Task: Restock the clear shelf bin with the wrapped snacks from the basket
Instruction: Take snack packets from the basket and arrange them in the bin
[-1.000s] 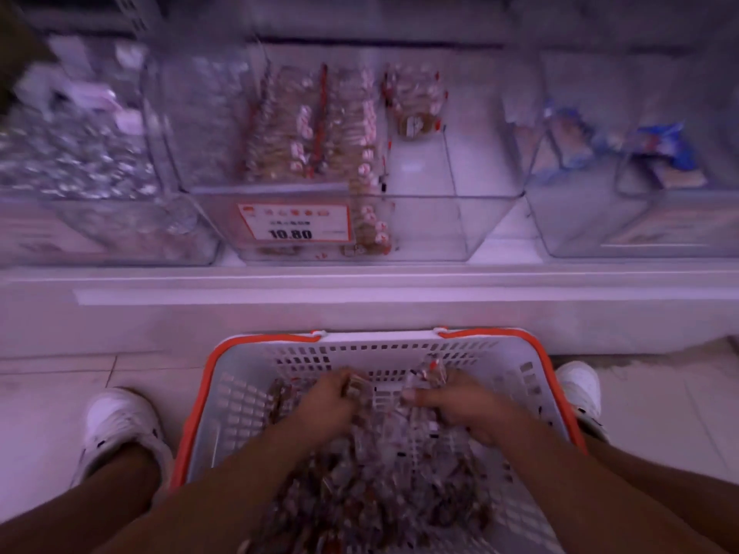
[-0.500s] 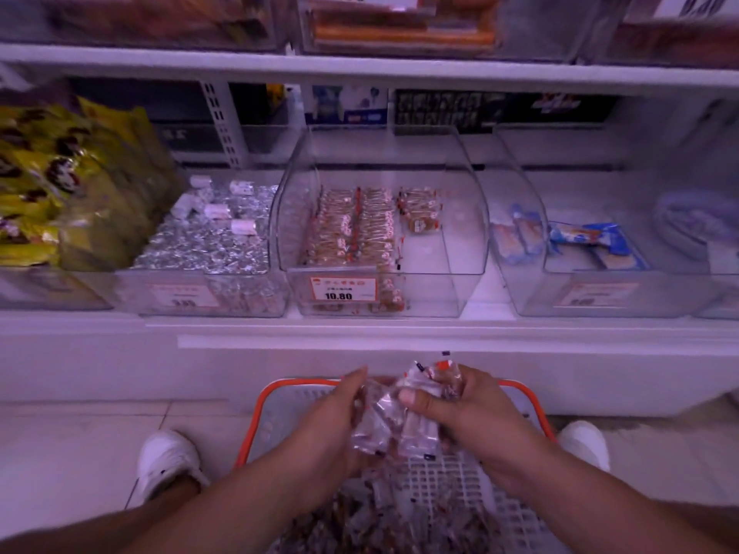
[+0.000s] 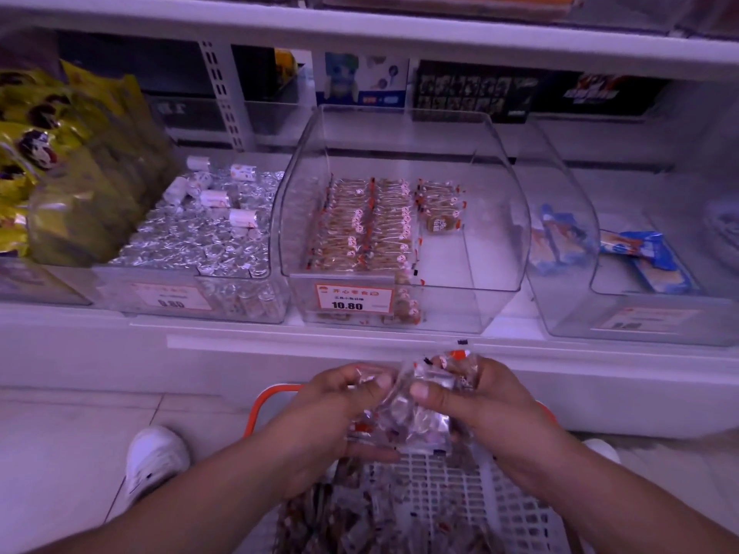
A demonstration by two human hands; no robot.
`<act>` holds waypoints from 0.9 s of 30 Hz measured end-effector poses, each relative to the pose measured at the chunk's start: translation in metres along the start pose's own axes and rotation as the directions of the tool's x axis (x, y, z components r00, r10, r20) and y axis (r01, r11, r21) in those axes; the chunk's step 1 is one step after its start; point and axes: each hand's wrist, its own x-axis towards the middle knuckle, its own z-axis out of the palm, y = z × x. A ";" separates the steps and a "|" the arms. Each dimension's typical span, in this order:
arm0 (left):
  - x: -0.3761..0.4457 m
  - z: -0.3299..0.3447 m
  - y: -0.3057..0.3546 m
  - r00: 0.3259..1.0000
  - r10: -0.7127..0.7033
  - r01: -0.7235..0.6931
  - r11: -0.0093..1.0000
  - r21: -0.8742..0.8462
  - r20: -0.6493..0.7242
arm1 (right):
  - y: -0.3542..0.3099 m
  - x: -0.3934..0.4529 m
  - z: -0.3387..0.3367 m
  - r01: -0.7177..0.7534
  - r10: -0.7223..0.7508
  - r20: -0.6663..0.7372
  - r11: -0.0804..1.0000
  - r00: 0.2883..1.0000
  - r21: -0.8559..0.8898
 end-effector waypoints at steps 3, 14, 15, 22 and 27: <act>0.003 -0.002 0.002 0.984 -0.155 0.138 0.974 -0.181 -0.082 | 0.004 -0.002 0.003 0.250 -0.284 -0.173 0.949 0.943 -0.193; -0.009 0.004 0.012 0.994 0.108 -0.087 0.871 -0.484 0.016 | 0.021 -0.015 0.007 0.734 -0.713 0.364 0.308 0.599 -0.605; -0.009 0.003 0.014 0.993 0.121 -0.111 0.865 -0.488 -0.012 | 0.017 -0.017 0.009 0.684 -0.705 0.244 0.447 0.666 -0.577; -0.004 0.000 0.012 0.961 0.057 -0.159 0.913 -0.375 -0.269 | -0.007 -0.010 0.013 0.599 -0.692 -0.133 0.692 0.709 -0.404; -0.003 0.019 0.005 0.996 -0.020 -0.025 0.867 -0.498 -0.085 | 0.013 -0.008 0.019 0.688 -0.696 0.219 0.513 0.683 -0.514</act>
